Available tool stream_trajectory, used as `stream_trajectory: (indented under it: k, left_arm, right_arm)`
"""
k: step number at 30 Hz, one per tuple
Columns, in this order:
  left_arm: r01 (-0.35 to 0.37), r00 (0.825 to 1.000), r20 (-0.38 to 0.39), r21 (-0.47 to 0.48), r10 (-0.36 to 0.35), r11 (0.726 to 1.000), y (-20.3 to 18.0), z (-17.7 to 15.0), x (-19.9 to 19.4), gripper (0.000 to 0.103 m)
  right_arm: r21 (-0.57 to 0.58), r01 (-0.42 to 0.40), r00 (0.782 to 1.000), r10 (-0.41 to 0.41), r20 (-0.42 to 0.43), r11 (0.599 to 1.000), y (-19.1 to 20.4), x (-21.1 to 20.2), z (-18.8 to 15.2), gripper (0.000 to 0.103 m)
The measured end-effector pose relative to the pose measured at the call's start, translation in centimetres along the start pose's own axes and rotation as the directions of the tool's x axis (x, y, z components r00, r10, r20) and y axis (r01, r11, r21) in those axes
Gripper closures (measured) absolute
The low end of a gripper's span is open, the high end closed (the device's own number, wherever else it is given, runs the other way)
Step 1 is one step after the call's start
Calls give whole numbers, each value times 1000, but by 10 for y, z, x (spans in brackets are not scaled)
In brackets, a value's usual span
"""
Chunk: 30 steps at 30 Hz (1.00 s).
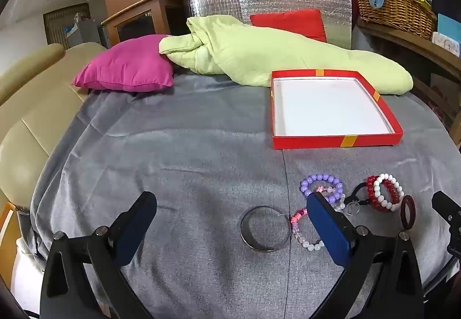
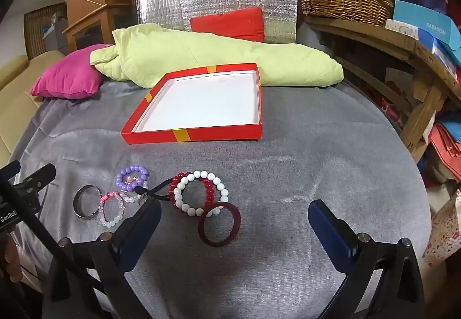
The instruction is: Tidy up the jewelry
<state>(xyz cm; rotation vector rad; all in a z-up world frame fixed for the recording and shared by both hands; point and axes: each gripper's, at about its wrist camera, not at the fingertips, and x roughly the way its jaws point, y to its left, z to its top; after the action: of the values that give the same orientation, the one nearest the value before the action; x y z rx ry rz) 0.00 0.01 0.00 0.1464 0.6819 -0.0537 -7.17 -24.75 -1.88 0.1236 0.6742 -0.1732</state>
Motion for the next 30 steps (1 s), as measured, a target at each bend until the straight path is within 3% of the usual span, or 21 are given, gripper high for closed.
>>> stream_trajectory:
  k: [30]
  left_arm:
    - [21,1000,15,-4,-21,1000,-3,0,-3,0]
  right_arm:
    - [3,-6,1000,6,3,1000,-2,-2,0,0]
